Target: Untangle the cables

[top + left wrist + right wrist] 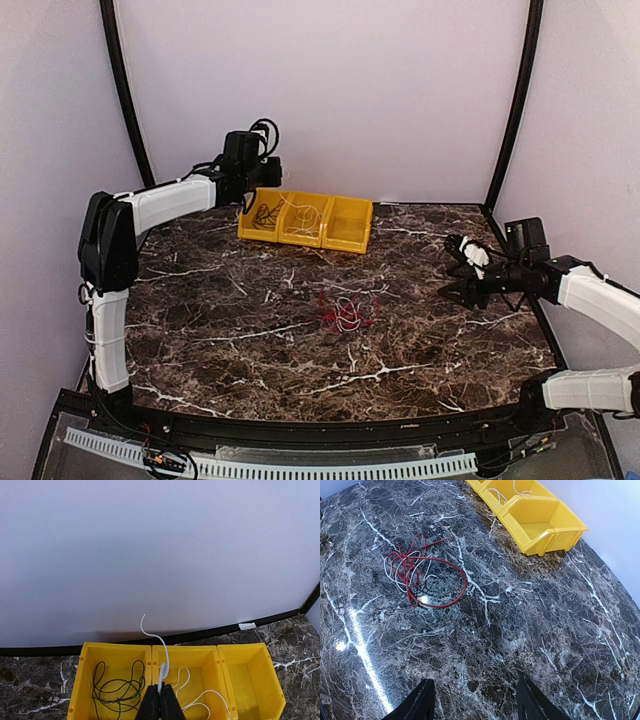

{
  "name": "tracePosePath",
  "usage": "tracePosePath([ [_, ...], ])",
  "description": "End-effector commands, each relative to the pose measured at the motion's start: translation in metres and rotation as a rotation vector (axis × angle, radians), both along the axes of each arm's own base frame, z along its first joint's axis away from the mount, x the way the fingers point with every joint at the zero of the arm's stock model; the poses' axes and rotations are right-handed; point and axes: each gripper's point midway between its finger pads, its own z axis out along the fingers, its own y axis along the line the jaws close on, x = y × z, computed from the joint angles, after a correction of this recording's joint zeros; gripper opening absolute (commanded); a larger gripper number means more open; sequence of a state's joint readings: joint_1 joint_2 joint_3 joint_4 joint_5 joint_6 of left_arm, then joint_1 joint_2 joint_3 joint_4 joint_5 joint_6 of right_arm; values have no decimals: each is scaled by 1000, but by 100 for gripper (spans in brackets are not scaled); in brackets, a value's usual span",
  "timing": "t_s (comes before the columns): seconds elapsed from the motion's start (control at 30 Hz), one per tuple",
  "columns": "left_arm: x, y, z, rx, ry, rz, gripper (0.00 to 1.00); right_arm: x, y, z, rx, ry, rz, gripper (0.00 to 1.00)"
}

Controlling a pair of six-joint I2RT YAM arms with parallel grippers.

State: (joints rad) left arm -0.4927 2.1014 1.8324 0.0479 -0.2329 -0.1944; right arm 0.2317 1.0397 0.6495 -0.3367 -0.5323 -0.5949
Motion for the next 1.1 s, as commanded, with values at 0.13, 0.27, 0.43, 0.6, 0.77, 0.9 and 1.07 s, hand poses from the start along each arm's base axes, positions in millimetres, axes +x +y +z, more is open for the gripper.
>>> tracePosePath([
  [0.13, -8, -4, -7, -43, -20, -42, 0, 3, -2, -2, -12, -24, -4, 58],
  [0.27, -15, -21, -32, -39, 24, -150, 0, 4, -2, -4, -13, -17, -2, 58],
  [0.43, -16, -31, -63, -45, 92, -201, 0, 4, -2, -7, -20, -4, -1, 58],
  [0.6, -9, -47, -95, -69, 171, -236, 0, 5, -3, -8, -25, -4, -5, 58],
  [0.77, 3, -48, -110, -94, 202, -196, 0, 5, -3, -10, -29, 0, -10, 58],
  [0.9, 6, -49, -128, -102, 233, -182, 0, 6, -4, -11, -31, 2, -12, 58],
  [1.07, 10, -51, -132, -114, 231, -175, 0, 7, -4, -12, -34, 5, -11, 58],
])
